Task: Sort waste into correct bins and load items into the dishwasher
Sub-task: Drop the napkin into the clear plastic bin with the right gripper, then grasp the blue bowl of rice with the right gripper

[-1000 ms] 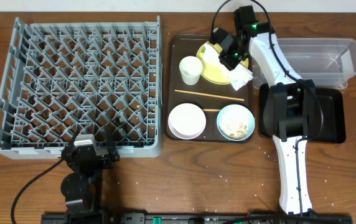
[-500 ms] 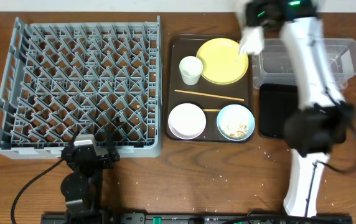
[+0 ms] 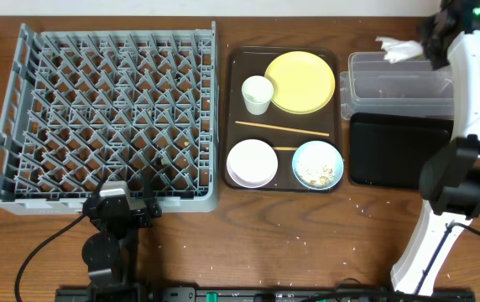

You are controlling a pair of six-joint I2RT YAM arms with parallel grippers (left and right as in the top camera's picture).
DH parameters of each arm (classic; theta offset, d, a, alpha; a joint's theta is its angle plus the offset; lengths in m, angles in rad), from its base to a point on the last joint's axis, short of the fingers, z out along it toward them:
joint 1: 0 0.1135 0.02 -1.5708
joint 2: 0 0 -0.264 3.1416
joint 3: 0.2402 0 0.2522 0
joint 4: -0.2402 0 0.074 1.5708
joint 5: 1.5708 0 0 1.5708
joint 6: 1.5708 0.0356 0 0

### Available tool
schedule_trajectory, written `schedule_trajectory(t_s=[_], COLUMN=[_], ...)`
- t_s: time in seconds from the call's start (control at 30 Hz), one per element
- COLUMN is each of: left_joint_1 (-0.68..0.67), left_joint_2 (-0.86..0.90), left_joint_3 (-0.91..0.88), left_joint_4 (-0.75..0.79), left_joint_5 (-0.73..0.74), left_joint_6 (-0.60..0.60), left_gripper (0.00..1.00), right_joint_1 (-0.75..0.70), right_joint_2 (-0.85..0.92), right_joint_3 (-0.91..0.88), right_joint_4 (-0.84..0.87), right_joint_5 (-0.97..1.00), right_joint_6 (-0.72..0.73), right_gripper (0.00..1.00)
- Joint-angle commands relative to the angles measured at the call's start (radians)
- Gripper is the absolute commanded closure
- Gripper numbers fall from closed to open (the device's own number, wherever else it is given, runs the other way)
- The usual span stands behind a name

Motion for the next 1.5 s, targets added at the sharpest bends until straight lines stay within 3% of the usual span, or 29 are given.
schedule_trajectory(t_s=[0.0, 0.07, 0.23, 0.4, 0.5, 0.6, 0.7, 0.8, 0.87, 0.97, 1.17, 1.47], left_joint_1=[0.003, 0.002, 0.003, 0.003, 0.003, 0.002, 0.002, 0.003, 0.003, 0.003, 0.003, 0.003], left_joint_2=[-0.005, -0.005, -0.005, -0.005, -0.005, -0.005, -0.005, -0.005, -0.005, -0.005, -0.005, -0.005], left_joint_3=[-0.025, -0.025, -0.025, -0.025, -0.025, -0.025, -0.025, -0.025, -0.025, -0.025, -0.025, -0.025], left_joint_4=[-0.01, -0.01, -0.01, -0.01, -0.01, -0.01, -0.01, -0.01, -0.01, -0.01, -0.01, -0.01], left_joint_5=[-0.011, -0.011, -0.011, -0.011, -0.011, -0.011, -0.011, -0.011, -0.011, -0.011, -0.012, -0.011], left_joint_6=[0.014, 0.014, 0.014, 0.014, 0.014, 0.014, 0.014, 0.014, 0.014, 0.014, 0.014, 0.014], left_gripper=[0.11, 0.11, 0.11, 0.11, 0.11, 0.11, 0.11, 0.11, 0.11, 0.11, 0.11, 0.11], right_joint_1=[-0.003, -0.003, -0.003, -0.004, -0.004, -0.003, 0.005, 0.029, 0.053, 0.11, 0.277, 0.491], right_joint_2=[0.004, 0.004, -0.003, -0.04, -0.084, -0.151, -0.22, -0.294, -0.334, -0.368, -0.359, -0.359], right_joint_3=[-0.061, -0.09, -0.095, -0.094, -0.094, -0.094, -0.094, -0.094, -0.094, -0.094, -0.133, -0.369], right_joint_4=[0.02, 0.027, 0.016, 0.017, 0.018, 0.024, 0.035, 0.009, -0.056, -0.204, -0.426, -0.381], right_joint_5=[0.028, 0.028, 0.029, 0.028, 0.029, 0.028, -0.001, -0.162, -0.289, -0.397, -0.389, -0.362], right_joint_6=[0.116, 0.115, 0.033, -0.058, -0.159, -0.31, -0.509, -0.786, -0.882, -0.933, -1.023, -1.034], right_gripper=[0.98, 0.99, 0.87, 0.37, 0.18, 0.09, 0.09, 0.12, 0.13, 0.16, 0.25, 0.3])
